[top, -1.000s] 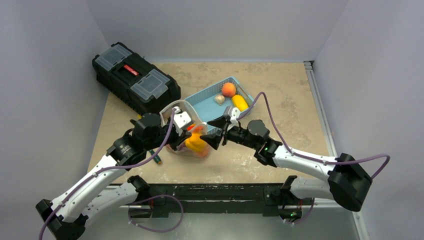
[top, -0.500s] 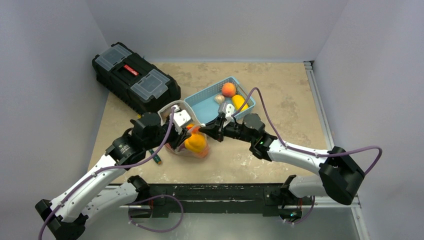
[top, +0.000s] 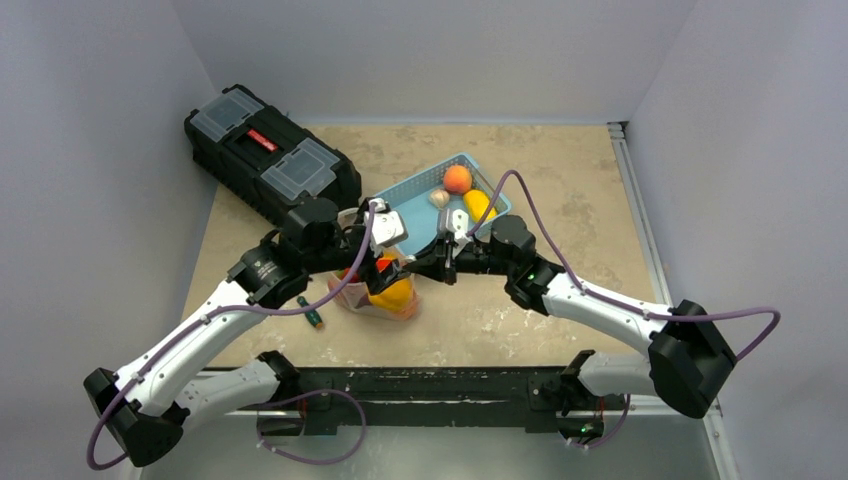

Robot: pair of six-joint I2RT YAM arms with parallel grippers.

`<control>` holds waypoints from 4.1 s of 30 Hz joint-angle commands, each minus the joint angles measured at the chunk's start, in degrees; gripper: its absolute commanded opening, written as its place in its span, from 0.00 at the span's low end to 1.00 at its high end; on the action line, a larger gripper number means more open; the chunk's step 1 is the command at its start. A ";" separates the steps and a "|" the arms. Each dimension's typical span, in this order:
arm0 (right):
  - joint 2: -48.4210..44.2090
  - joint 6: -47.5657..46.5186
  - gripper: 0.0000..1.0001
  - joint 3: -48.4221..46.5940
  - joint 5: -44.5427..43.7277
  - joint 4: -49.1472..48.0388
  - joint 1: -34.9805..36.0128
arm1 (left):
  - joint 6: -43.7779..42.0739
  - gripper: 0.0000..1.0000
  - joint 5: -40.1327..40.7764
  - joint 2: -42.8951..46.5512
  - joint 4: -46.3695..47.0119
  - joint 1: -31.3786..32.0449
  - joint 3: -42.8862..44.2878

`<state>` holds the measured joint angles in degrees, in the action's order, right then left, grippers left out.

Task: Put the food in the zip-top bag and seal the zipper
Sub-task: Adjust the zipper food storage bag at the center of the board.

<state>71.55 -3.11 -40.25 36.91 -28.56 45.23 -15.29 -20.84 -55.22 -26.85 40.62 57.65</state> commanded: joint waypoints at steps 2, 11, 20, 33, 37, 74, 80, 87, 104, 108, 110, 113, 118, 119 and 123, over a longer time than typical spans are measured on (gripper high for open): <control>-1.79 -2.15 0.00 -3.47 7.28 2.13 -1.80 | -6.43 0.86 -11.05 -2.45 -1.66 -1.45 2.32; -2.07 -5.61 0.00 -6.00 7.78 8.93 -2.04 | -10.82 0.84 -12.13 -8.88 -6.68 -1.77 6.75; -3.94 -7.08 0.00 -6.53 5.66 10.89 -2.13 | -8.58 0.57 -3.51 -5.70 -8.83 -1.86 3.54; -2.16 8.87 0.35 0.28 -2.00 -6.91 -2.07 | 3.45 0.00 -1.60 0.84 -3.54 -1.77 -1.93; -1.73 12.95 0.38 2.87 -4.05 -11.37 -2.10 | 4.70 0.00 -2.21 3.31 -2.17 -1.77 -3.87; -7.60 8.70 0.00 5.09 3.98 -9.39 -2.09 | 6.93 0.56 -14.48 -6.11 -9.04 -4.86 5.71; -6.40 7.96 0.00 3.91 3.72 -7.69 -2.08 | 9.40 0.30 -14.01 -2.49 -9.69 -4.89 6.41; -7.27 5.10 0.00 2.57 3.82 -3.40 -2.08 | 11.90 0.14 -14.50 3.57 -8.62 -4.94 5.82; -10.98 -5.51 0.00 8.74 6.45 -3.91 -2.11 | 9.51 0.64 -3.56 -8.82 -13.21 -6.21 12.17; -11.33 -7.23 0.00 8.62 6.22 -3.70 -2.09 | 4.70 0.68 -18.22 -14.68 -21.47 -6.64 16.90; -11.26 -8.17 0.00 7.52 6.26 -1.69 -2.08 | 4.33 0.66 -24.25 -18.56 -26.07 -6.86 20.53; -11.73 -9.12 0.00 6.47 5.91 0.20 -2.08 | 4.78 0.61 -29.96 -22.80 -30.96 -7.01 23.57; -13.82 -9.28 0.00 6.53 3.78 0.18 -2.14 | 5.93 0.56 -30.38 -23.53 -32.76 -7.08 23.15; -13.92 -9.23 0.00 6.48 3.10 0.17 -2.09 | 6.01 0.53 -31.14 -23.20 -33.19 -7.11 23.39; -14.01 -9.19 0.00 6.09 2.17 0.05 -2.10 | 8.19 0.36 -29.50 -18.98 -33.98 -7.11 24.01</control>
<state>58.39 -11.25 -31.27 41.06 -27.59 43.33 -8.38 -48.16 -79.22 -58.70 33.85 79.29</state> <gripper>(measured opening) 0.003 0.394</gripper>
